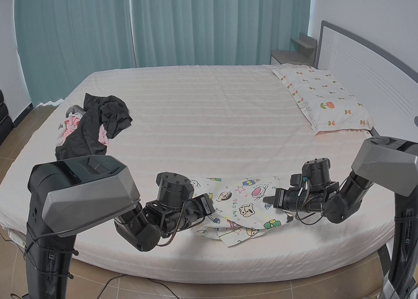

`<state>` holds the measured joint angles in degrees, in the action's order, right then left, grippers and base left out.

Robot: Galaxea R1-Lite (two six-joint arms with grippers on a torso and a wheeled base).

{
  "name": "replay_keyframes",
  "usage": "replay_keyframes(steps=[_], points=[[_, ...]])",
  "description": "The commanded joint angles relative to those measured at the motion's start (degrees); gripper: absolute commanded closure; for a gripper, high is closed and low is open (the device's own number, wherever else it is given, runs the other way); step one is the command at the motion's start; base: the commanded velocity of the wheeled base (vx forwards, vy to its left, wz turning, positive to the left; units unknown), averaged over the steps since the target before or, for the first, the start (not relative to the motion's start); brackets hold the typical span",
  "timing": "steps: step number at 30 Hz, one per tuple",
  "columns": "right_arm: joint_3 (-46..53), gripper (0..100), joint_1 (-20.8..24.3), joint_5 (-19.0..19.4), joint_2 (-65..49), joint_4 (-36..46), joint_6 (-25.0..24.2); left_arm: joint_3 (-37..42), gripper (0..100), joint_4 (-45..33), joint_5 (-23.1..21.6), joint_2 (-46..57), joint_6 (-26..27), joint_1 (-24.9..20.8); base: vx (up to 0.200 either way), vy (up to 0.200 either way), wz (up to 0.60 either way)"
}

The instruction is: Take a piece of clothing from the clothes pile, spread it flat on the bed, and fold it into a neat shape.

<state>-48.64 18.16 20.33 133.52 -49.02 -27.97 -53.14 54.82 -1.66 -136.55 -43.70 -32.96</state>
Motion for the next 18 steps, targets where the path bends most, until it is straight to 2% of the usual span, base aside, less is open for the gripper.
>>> replay_keyframes(steps=[1, 16, 18], points=[[0.0, 100, 0.0, 0.1, 0.1, 0.0, 0.0, 0.0, 100, 0.0, 0.0, -0.1, 0.0, -0.1, 0.000, -0.200, 0.00], [-1.4, 100, 0.2, -0.3, 1.8, 0.1, 0.1, -0.6, 100, -0.2, 1.5, -2.0, 0.2, 0.3, 0.000, -0.200, 0.00], [-1.7, 100, 0.3, -0.4, 2.7, 0.0, 0.2, -0.6, 100, -0.3, 1.5, -2.5, 0.2, 0.4, 0.000, 0.000, 0.00]])
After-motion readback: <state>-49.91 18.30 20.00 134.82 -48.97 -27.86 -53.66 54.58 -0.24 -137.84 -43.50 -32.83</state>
